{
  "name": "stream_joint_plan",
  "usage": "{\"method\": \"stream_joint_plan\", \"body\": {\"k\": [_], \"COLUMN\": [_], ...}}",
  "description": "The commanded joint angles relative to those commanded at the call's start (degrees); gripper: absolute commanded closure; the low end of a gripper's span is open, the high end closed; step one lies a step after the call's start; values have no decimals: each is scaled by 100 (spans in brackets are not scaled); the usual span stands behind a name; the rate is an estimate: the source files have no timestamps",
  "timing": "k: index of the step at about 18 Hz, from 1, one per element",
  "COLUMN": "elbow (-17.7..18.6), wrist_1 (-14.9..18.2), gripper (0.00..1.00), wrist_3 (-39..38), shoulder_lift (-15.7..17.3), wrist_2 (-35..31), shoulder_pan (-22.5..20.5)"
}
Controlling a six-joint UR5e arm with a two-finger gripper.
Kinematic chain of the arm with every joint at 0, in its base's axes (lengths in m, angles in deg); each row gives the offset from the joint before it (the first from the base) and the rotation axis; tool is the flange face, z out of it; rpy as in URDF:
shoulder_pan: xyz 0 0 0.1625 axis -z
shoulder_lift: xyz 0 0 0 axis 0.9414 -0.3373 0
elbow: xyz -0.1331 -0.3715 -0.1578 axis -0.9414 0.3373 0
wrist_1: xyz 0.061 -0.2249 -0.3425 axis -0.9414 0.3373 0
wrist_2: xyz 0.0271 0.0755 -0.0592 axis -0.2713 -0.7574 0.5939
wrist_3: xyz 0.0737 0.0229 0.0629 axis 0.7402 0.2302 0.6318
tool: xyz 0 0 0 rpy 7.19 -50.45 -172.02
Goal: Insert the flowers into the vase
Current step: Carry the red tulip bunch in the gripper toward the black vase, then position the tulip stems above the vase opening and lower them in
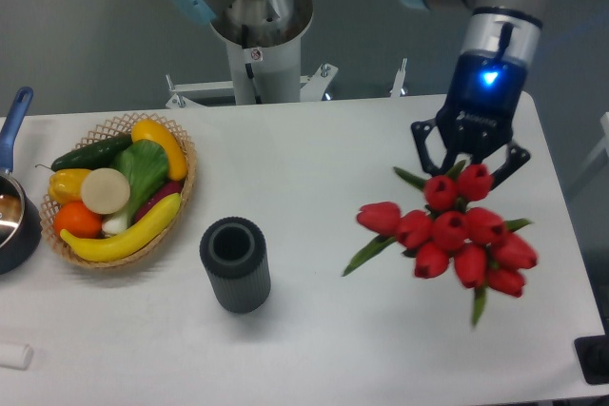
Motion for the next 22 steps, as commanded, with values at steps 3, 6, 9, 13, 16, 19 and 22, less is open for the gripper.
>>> {"method": "stream_joint_plan", "body": {"k": [3, 6, 9, 13, 16, 19, 22], "elbow": [9, 9, 262, 632, 817, 835, 984], "wrist_1": [-54, -54, -54, -54, -54, -54, -54], "gripper": [74, 74, 74, 74, 75, 74, 75], "wrist_3": [0, 44, 324, 957, 967, 958, 958], "shoulder_lift": [-36, -27, -18, 52, 174, 254, 438], "wrist_2": [536, 1238, 1801, 2540, 2673, 2682, 2682], "shoulder_pan": [71, 89, 97, 150, 290, 395, 510]}}
